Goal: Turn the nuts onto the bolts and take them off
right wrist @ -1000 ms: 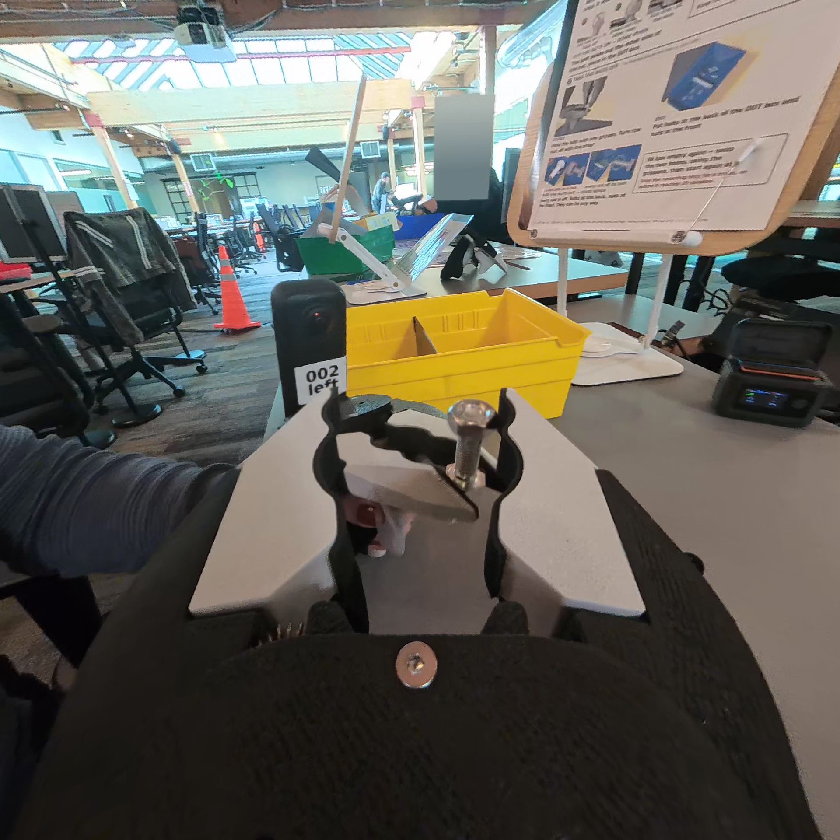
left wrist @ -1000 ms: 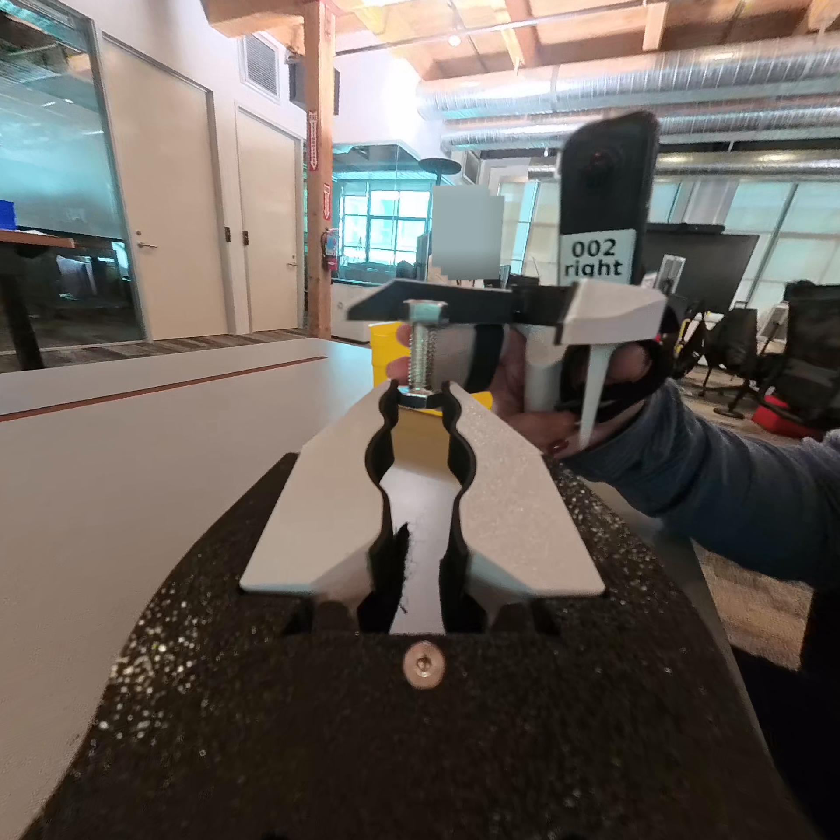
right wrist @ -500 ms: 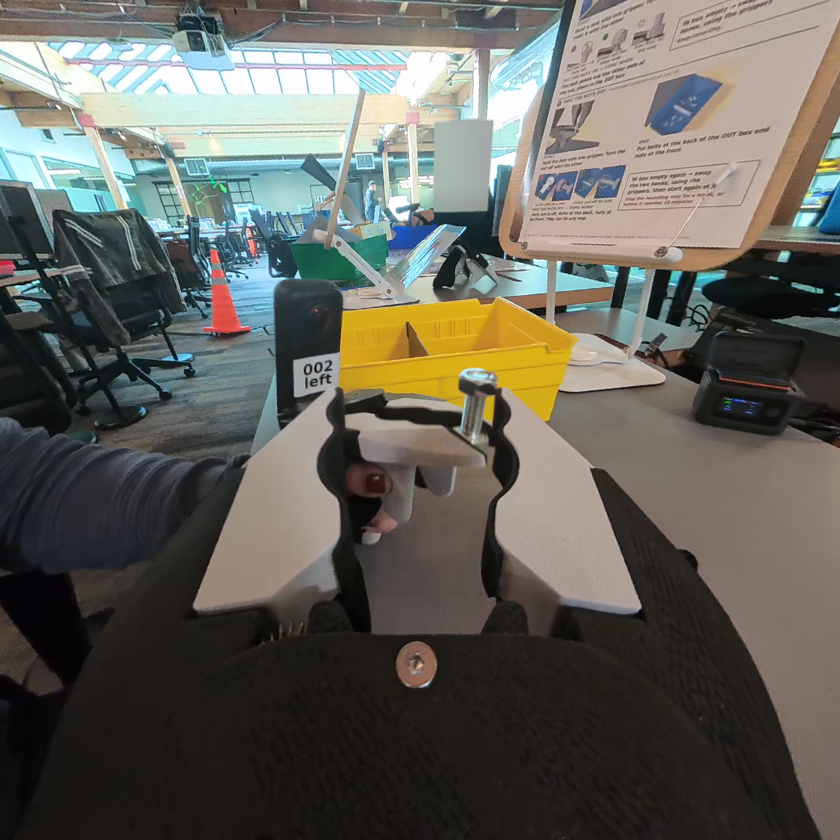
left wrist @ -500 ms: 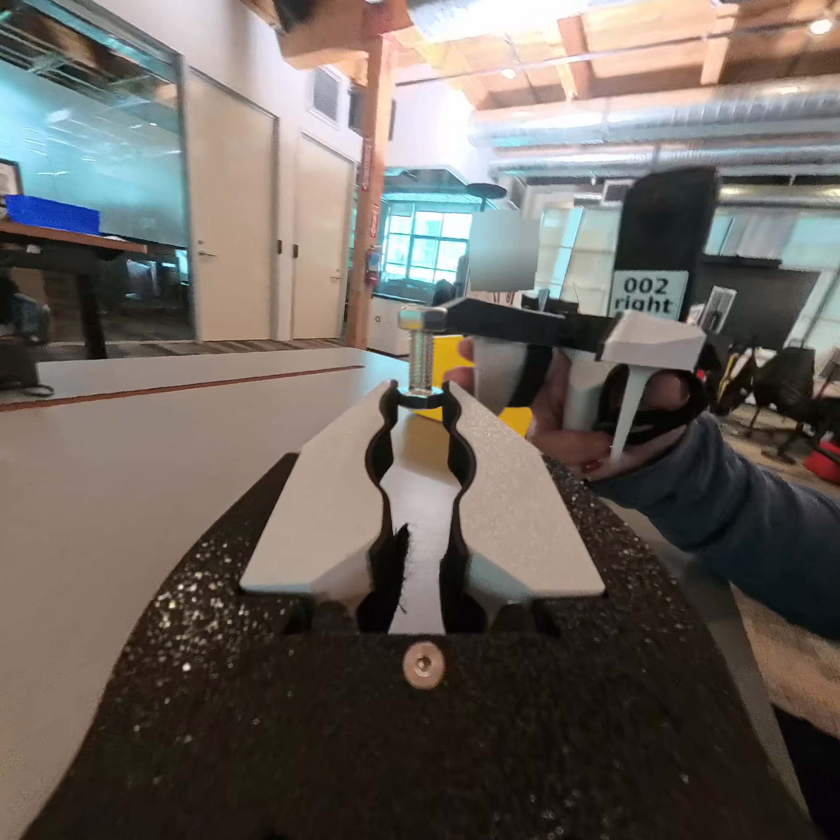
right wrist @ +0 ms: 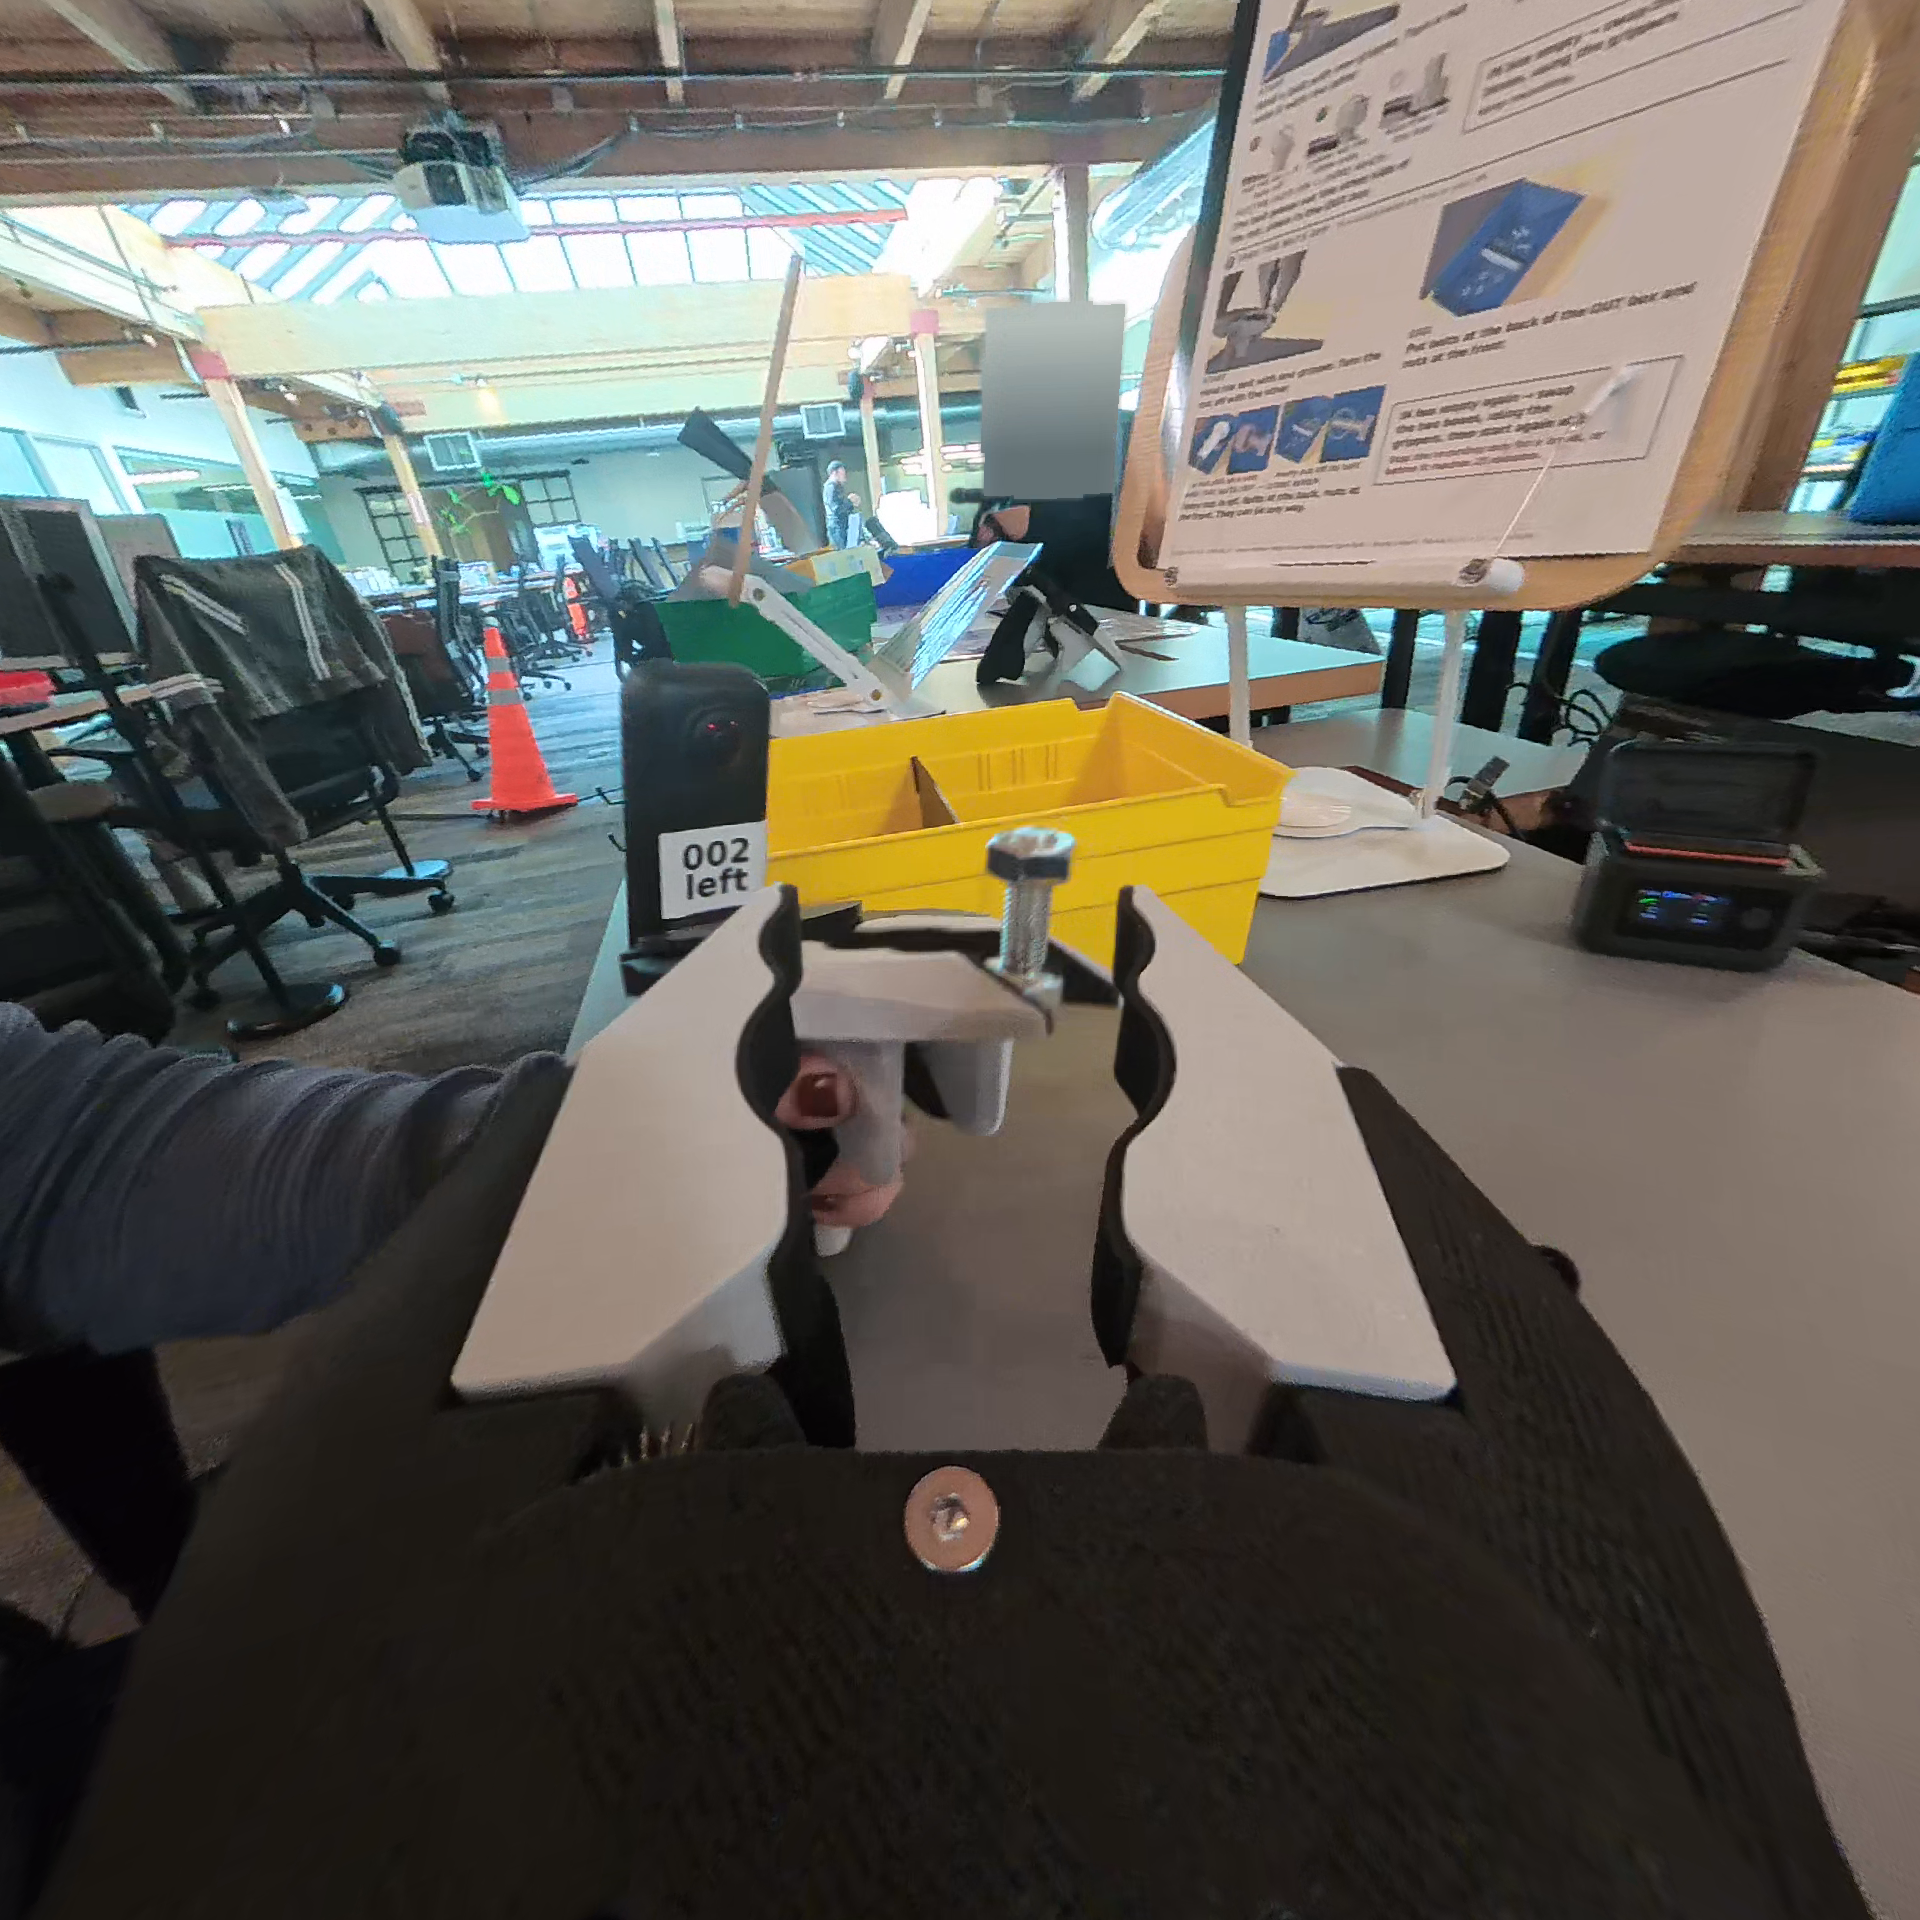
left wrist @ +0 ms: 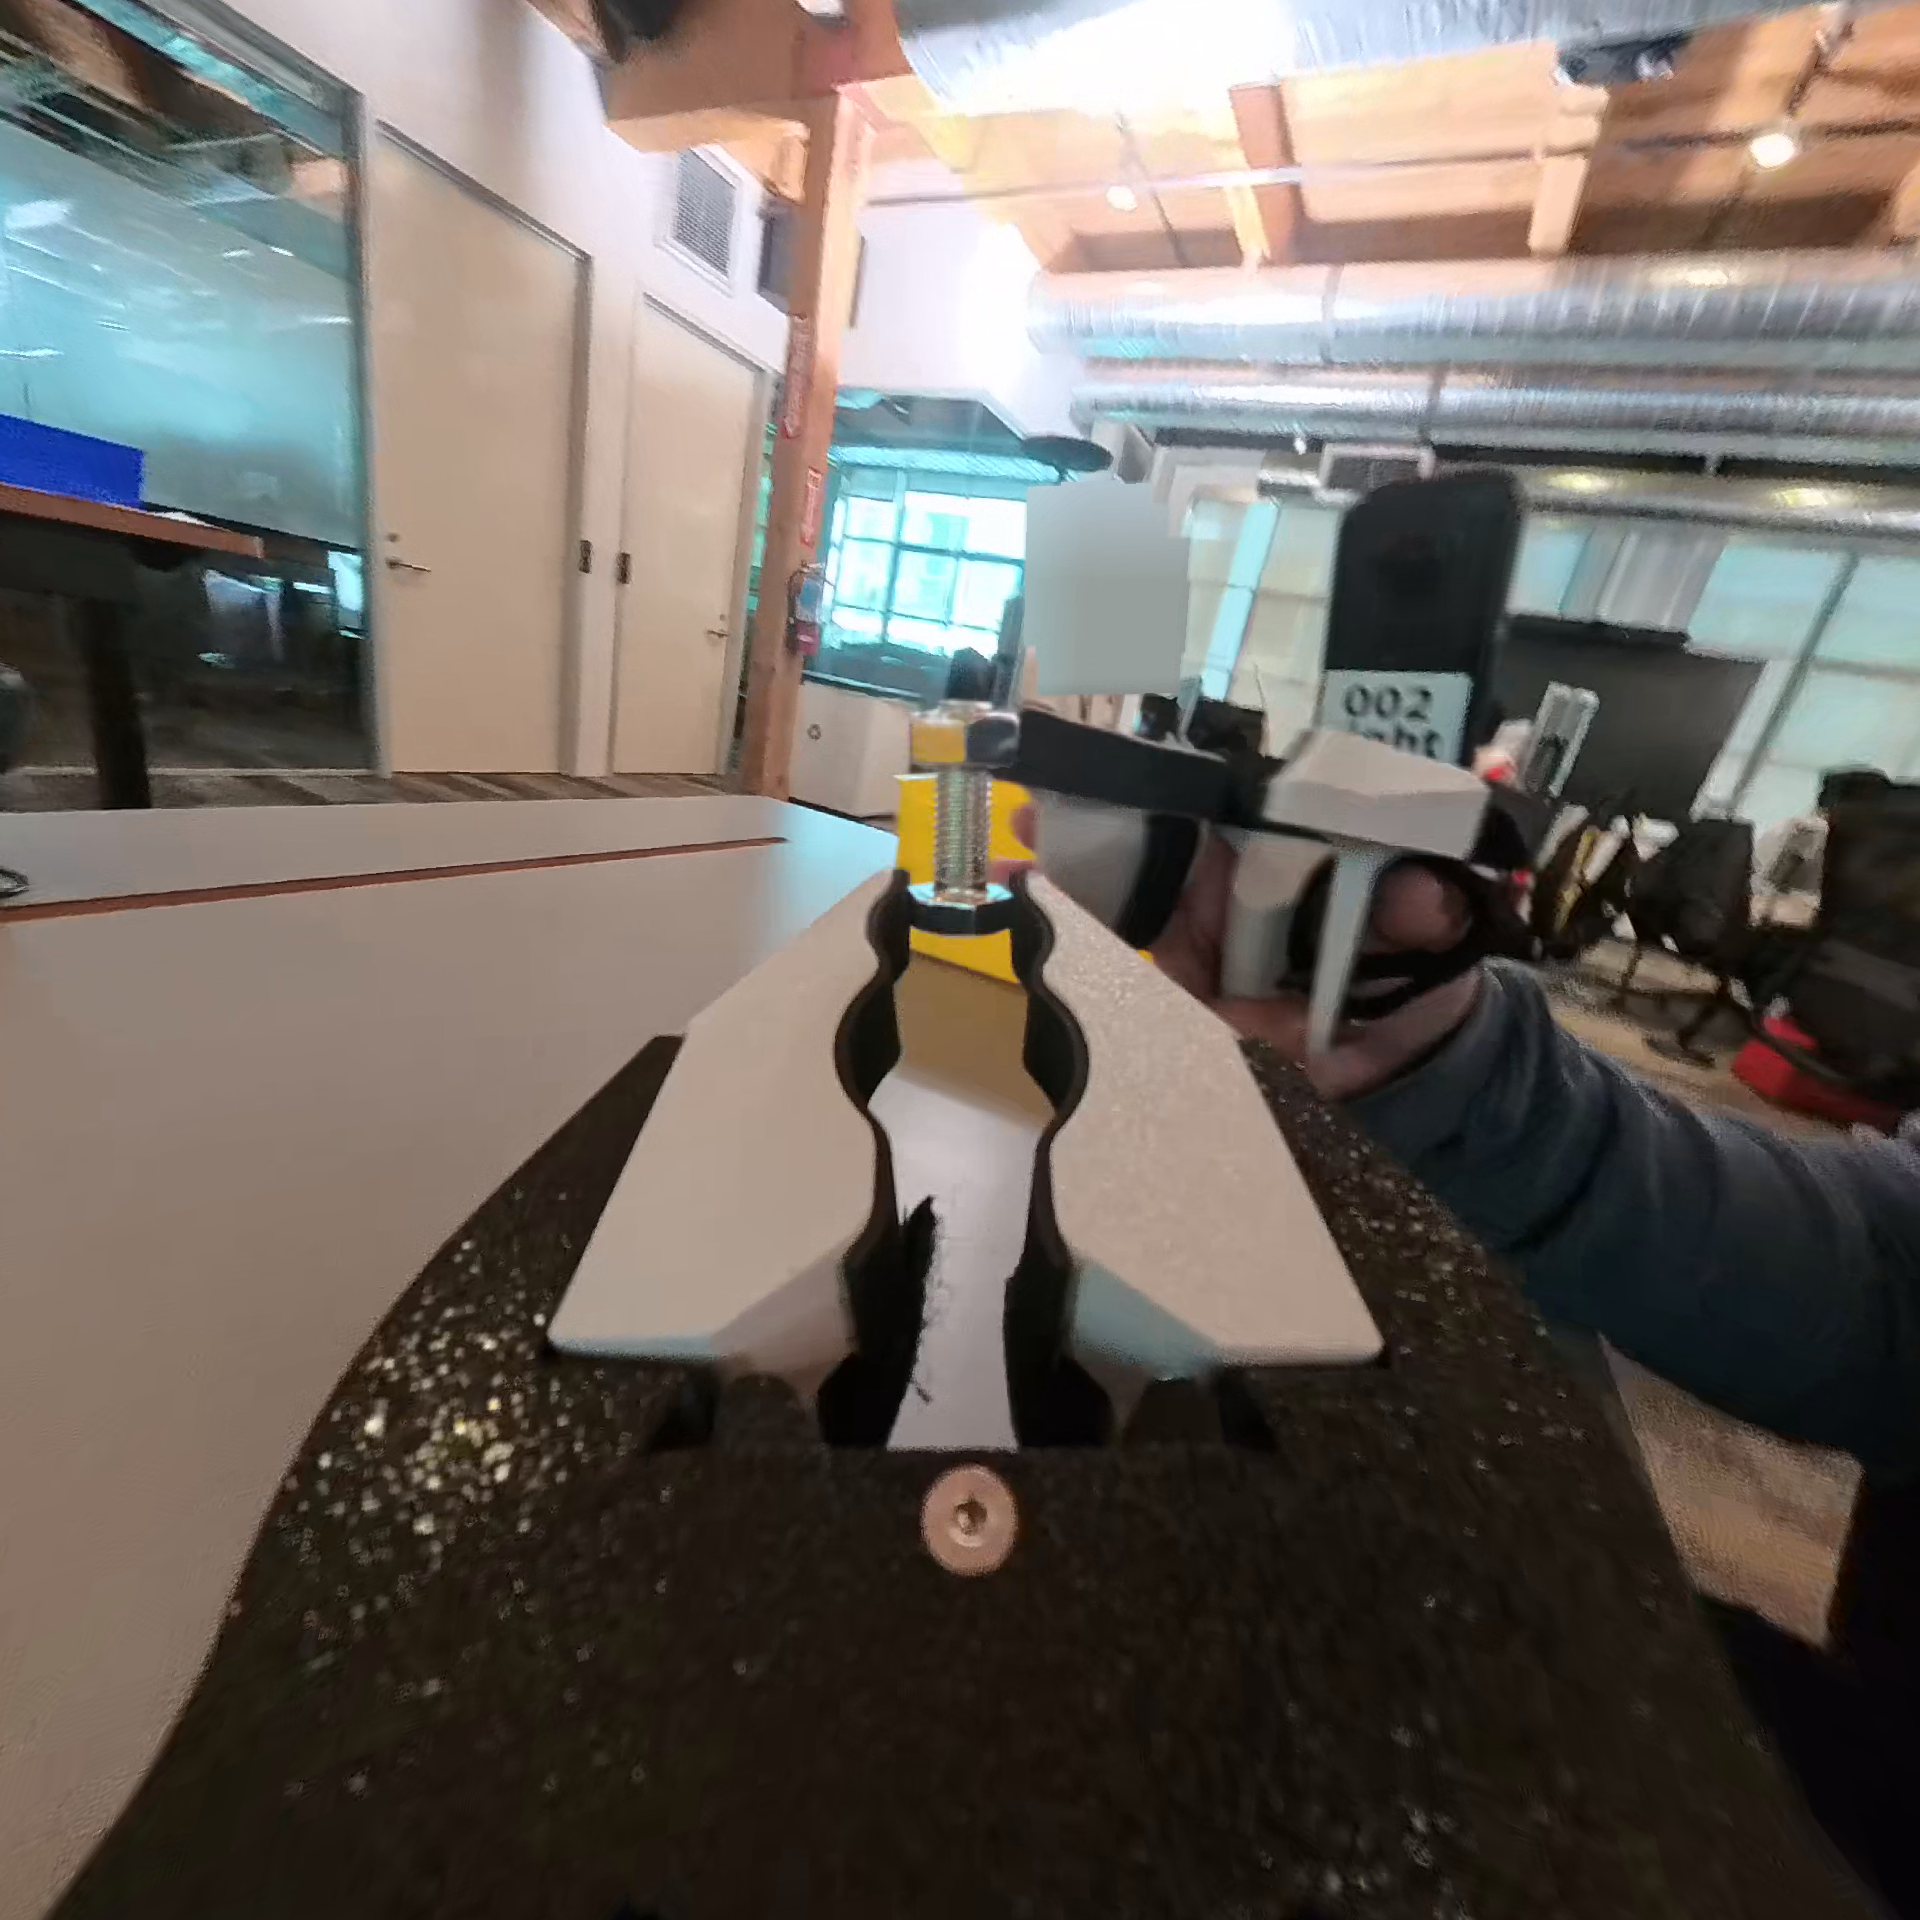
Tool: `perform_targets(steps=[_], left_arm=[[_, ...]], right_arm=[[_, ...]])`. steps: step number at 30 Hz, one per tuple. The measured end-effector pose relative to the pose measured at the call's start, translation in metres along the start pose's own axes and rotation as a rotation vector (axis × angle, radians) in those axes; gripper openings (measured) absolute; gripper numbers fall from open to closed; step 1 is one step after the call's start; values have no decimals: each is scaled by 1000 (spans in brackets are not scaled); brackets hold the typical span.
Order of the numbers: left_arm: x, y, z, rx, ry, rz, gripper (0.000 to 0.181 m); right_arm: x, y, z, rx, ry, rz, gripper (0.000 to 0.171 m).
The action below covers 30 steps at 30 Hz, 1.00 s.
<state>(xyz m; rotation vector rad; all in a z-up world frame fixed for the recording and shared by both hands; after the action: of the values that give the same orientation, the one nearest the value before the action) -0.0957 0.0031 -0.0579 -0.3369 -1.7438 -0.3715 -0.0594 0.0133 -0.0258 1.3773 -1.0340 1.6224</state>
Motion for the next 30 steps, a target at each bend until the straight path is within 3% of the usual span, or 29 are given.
perform_targets(steps=[4, 9, 15, 20, 26, 30], left_arm=[[-9, 13, -19, -64, 82, 74, 17], [-1, 2, 7, 31, -16, 8, 17], [-10, 15, -16, -81, 77, 88, 17], [-4, 5, 7, 34, 20, 40, 17], [-10, 15, -14, -63, 87, 92, 17], [-4, 5, 6, 51, 34, 42, 17]], right_arm=[[-1, 7, 5, 28, -7, 8, 60], [-3, -2, 6, 43, -1, -11, 55], [-2, 2, 1, 25, 13, -15, 58], [-6, -2, 5, 33, -2, -5, 56], [-2, 2, 0, 28, 16, -18, 55], [-8, 0, 4, 33, 8, 1, 58]])
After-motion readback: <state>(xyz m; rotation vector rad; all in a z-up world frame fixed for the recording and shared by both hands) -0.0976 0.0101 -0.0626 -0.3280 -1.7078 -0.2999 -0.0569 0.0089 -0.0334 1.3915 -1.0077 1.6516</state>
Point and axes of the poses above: each gripper's, where its closed fingertips meet, y out along the fingers, x out of its top, z = x × y across the jaws, the point moved 3 cm from there along -y, back along the fingers, and after that the axes turned 11 degrees about z, right-handed, at the moved point
